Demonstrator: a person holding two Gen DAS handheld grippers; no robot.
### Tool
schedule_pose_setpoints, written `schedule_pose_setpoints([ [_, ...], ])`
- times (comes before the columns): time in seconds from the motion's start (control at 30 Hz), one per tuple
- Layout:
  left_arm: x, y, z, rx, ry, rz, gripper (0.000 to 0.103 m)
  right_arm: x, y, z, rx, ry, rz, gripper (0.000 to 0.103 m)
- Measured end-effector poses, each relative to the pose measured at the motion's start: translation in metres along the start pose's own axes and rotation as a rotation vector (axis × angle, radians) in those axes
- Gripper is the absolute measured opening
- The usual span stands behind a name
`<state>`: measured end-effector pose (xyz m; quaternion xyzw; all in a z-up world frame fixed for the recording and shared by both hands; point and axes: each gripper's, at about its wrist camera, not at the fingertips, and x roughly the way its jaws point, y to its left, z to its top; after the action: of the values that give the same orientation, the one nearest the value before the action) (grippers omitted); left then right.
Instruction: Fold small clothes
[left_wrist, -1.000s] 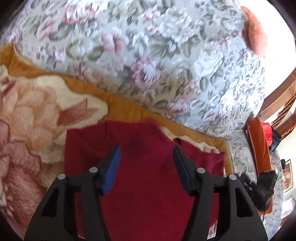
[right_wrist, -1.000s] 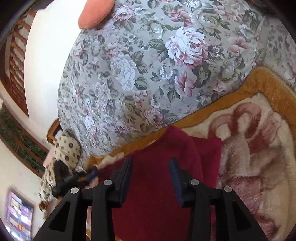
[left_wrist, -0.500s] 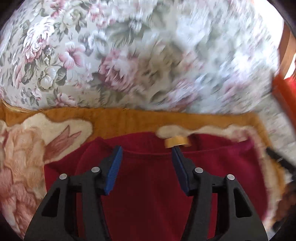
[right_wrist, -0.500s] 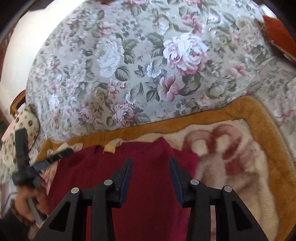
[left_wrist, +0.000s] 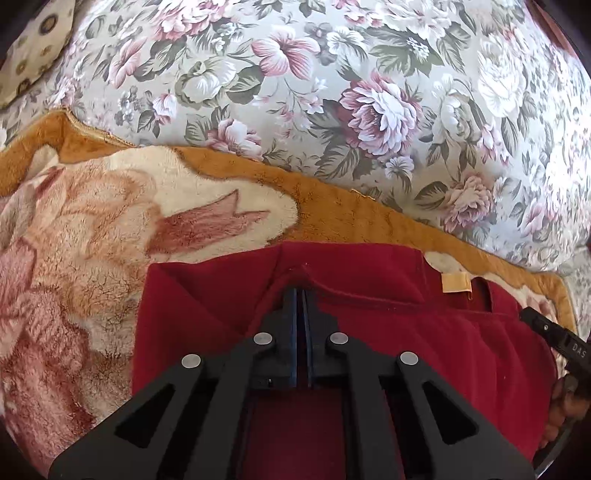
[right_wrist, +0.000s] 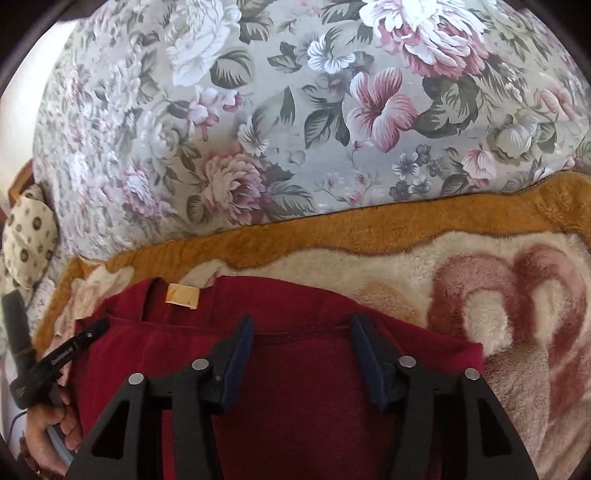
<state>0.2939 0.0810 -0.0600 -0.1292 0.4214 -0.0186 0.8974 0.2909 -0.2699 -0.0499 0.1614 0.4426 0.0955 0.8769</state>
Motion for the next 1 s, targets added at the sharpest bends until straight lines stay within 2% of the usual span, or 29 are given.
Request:
schedule_pose_setpoints([
  [0.1,-0.001,0.002,-0.001,-0.007,0.004,-0.01,0.005,-0.002,-0.011,-0.001,0.055,-0.023,0.067,0.055],
  [0.17,0.0,-0.001,0.0,0.007,0.014,-0.009,0.005,-0.002,-0.009,-0.002,0.053,-0.024,0.064,0.055],
  [0.27,0.005,-0.004,0.005,0.017,0.048,-0.019,0.005,-0.001,0.001,-0.001,0.022,-0.014,0.015,0.055],
  [0.33,0.007,-0.006,0.014,0.017,0.102,-0.034,0.005,0.0,0.009,0.002,-0.009,0.012,-0.038,0.054],
  [0.37,0.001,-0.005,0.021,0.002,0.148,-0.03,0.005,-0.003,0.017,0.006,-0.037,0.044,-0.093,0.052],
  [0.4,-0.007,-0.005,0.023,-0.008,0.157,-0.024,0.008,-0.011,0.024,0.008,-0.05,0.051,-0.15,0.052],
  [0.43,-0.022,-0.003,0.026,-0.017,0.134,-0.012,0.011,-0.026,0.031,0.01,-0.054,0.016,-0.167,0.052],
  [0.47,-0.042,0.001,0.028,-0.024,0.084,0.0,0.023,-0.046,0.043,0.009,-0.065,-0.044,-0.142,0.052],
  [0.5,-0.058,0.005,0.027,-0.033,0.049,0.01,0.041,-0.06,0.052,0.006,-0.082,-0.084,-0.127,0.053],
  [0.57,-0.09,0.012,0.018,-0.049,-0.009,0.011,0.054,-0.076,0.077,-0.002,-0.145,-0.103,-0.126,0.053],
  [0.63,-0.106,0.015,0.003,-0.046,-0.01,-0.032,0.054,-0.072,0.101,-0.016,-0.21,-0.051,-0.117,0.053],
  [0.73,-0.114,0.006,-0.031,-0.015,0.025,-0.078,0.054,-0.055,0.127,-0.043,-0.302,-0.022,-0.122,0.053],
  [0.8,-0.106,-0.007,-0.051,0.029,0.043,-0.049,0.054,-0.039,0.139,-0.057,-0.331,-0.003,-0.107,0.053],
  [0.87,-0.085,-0.015,-0.071,0.07,0.071,0.011,0.055,-0.019,0.147,-0.065,-0.343,0.035,-0.099,0.053],
  [0.93,-0.085,-0.019,-0.083,0.109,0.002,0.044,0.057,0.001,0.147,-0.069,-0.366,0.059,-0.123,0.058],
  [1.0,-0.085,-0.024,-0.093,0.137,-0.049,0.078,0.057,0.003,0.145,-0.077,-0.394,-0.005,-0.115,0.062],
])
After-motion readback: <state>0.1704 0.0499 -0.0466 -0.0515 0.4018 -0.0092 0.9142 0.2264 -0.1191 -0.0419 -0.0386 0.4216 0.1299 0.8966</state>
